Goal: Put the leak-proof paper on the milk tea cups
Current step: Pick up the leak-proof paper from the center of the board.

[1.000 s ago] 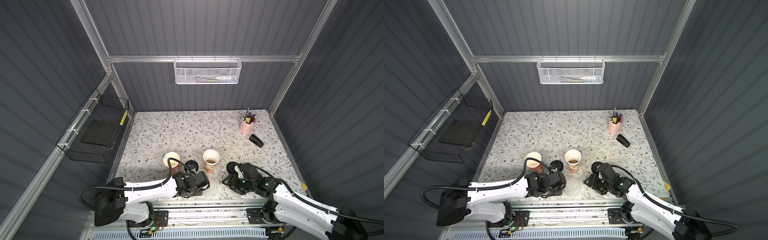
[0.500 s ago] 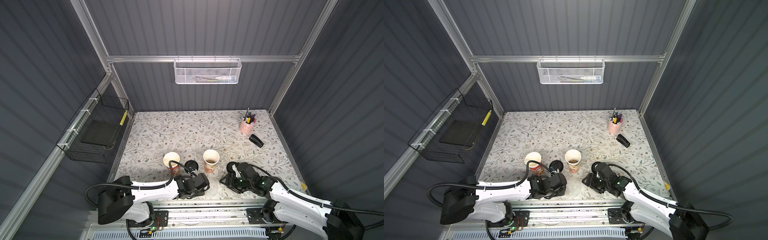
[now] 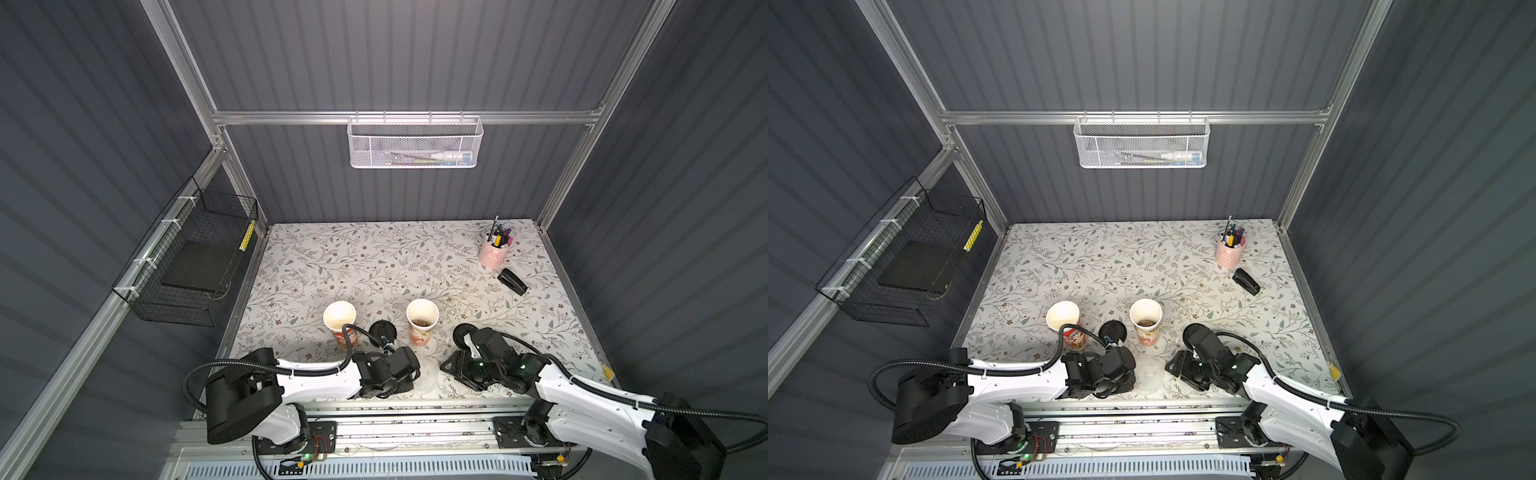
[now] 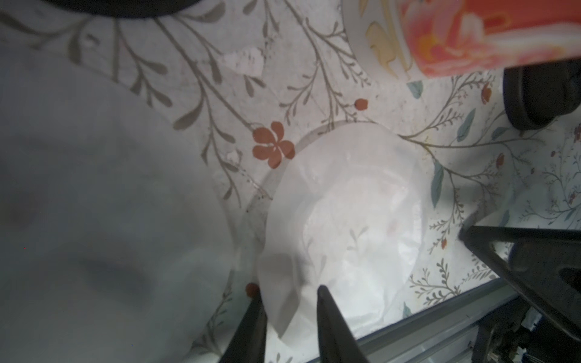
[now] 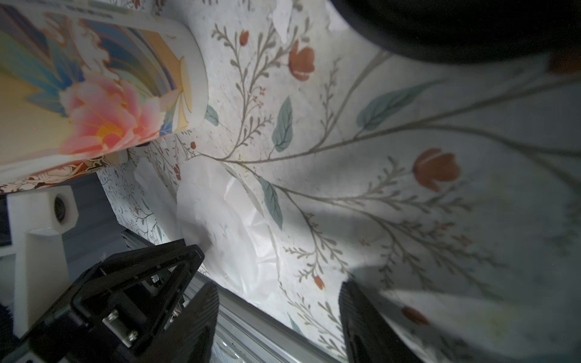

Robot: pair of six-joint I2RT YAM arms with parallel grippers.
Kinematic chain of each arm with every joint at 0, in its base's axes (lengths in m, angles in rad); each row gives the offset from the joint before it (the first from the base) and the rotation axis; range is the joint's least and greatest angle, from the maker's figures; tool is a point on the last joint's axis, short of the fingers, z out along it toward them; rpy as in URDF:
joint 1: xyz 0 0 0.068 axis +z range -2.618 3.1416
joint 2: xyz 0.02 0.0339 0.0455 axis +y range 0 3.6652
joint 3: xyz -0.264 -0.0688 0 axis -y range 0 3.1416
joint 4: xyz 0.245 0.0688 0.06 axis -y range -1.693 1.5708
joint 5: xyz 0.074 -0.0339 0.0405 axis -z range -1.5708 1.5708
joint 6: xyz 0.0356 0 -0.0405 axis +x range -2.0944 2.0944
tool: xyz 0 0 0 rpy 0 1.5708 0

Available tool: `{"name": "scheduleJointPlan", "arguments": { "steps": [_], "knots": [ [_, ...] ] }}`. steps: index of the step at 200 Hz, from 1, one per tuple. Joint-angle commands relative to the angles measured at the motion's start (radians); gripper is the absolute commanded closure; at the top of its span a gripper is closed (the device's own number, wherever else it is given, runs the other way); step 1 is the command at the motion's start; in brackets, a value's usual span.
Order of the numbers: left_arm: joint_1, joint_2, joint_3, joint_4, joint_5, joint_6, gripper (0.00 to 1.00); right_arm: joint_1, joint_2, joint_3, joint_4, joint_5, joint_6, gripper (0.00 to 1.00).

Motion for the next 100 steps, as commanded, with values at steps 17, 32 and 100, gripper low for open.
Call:
{"name": "scheduleJointPlan", "arguments": {
  "steps": [17, 32, 100],
  "knots": [
    [0.009, 0.037, -0.008, 0.004, 0.018, -0.013, 0.81, 0.01, 0.021, 0.002, 0.019, -0.013, 0.004, 0.37],
    [0.009, 0.039, -0.002, -0.004, 0.017, -0.011, 0.86, 0.01, 0.017, 0.004, 0.013, -0.01, 0.005, 0.38],
    [0.008, 0.043, 0.052, -0.042, 0.006, 0.029, 1.0, 0.01, -0.032, 0.002, -0.032, 0.005, 0.004, 0.38]
  ]
}}
